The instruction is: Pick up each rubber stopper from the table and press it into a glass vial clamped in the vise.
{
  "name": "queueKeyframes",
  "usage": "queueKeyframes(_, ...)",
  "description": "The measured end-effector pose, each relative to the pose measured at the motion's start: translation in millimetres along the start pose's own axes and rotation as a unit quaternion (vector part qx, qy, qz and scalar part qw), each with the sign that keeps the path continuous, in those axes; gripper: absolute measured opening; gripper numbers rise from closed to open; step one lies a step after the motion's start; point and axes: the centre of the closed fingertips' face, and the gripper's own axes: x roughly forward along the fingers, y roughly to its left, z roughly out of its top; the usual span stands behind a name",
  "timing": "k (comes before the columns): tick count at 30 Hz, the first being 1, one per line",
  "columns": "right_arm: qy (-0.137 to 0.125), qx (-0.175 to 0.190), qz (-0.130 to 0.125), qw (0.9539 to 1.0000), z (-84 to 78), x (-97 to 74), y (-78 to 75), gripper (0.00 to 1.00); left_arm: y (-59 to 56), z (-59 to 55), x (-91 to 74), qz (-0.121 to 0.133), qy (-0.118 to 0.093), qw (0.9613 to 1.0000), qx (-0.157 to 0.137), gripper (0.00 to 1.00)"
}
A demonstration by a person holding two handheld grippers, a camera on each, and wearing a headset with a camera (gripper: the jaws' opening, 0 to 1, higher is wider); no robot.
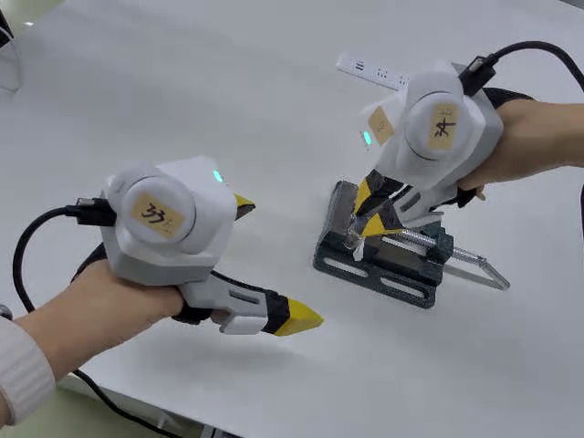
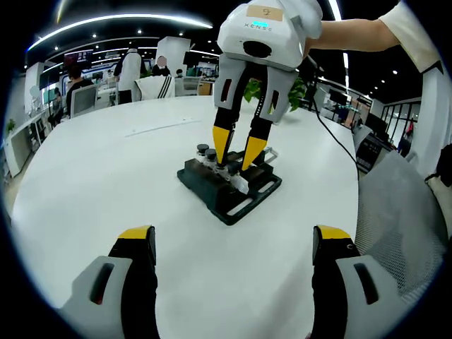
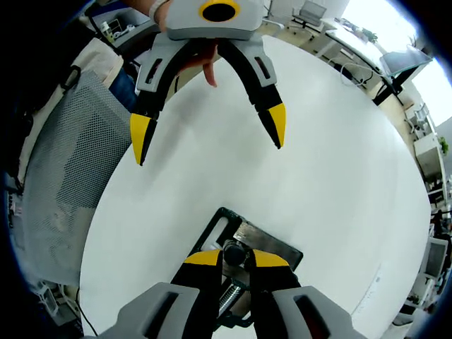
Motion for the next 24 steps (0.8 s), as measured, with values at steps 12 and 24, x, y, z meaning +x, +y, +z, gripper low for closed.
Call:
queueKeyframes(12, -0.029, 0.034, 0.015, 0.9989, 1.1, -16.1, -1.8, 0.07, 2.6, 3.4, 0.0, 0.003, -0.004, 1.0000, 0.001, 0.91)
queueKeyframes(24, -0.033, 0.060, 0.029, 0.9972, -2.2, -11.8, 3.2, 0.00, 4.8, 1.7, -0.9, 0.006, -0.002, 1.0000, -0.003, 0.91)
